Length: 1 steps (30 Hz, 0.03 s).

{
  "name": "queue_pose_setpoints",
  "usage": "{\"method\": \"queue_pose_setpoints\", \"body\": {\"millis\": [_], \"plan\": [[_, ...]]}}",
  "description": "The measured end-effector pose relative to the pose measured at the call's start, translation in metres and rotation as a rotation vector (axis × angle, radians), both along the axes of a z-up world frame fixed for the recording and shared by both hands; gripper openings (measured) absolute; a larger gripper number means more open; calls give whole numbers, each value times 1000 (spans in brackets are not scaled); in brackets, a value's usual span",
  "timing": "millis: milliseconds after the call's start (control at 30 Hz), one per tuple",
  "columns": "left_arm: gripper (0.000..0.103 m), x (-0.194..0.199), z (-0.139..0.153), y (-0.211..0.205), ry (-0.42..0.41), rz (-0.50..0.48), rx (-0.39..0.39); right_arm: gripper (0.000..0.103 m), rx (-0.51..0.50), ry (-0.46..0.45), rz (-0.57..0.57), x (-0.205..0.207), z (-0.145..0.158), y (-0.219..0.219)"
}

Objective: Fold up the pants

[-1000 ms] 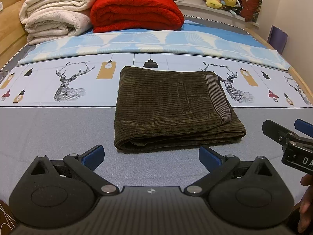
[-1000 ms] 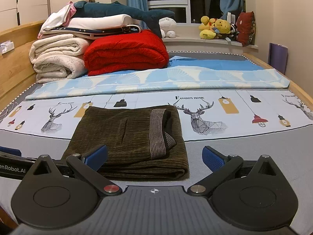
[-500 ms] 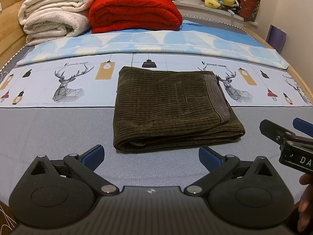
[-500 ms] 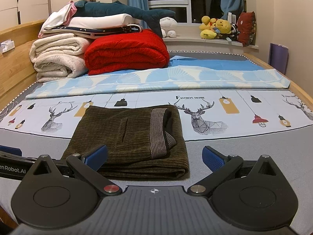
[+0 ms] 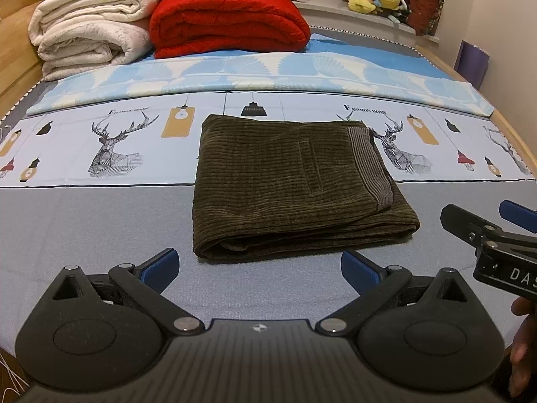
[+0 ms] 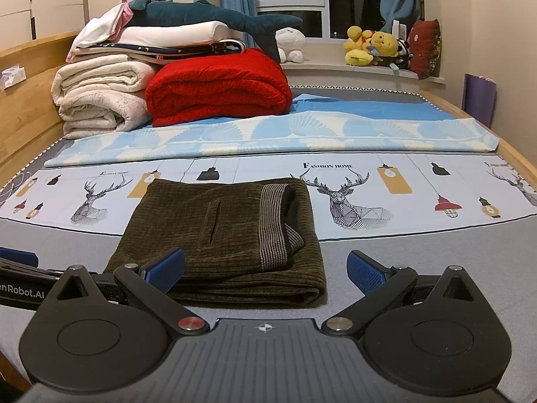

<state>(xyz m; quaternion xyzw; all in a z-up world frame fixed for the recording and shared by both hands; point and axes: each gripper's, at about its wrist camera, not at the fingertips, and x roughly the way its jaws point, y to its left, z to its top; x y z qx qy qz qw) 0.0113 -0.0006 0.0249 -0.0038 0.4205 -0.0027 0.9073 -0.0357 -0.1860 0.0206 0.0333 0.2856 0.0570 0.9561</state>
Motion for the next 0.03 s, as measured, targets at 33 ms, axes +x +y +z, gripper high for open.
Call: {"method": "queue_pose_setpoints", "body": {"millis": [33], "plan": [[103, 0, 0, 0, 1, 1, 0, 102, 0, 0, 0, 0, 0, 0]]}}
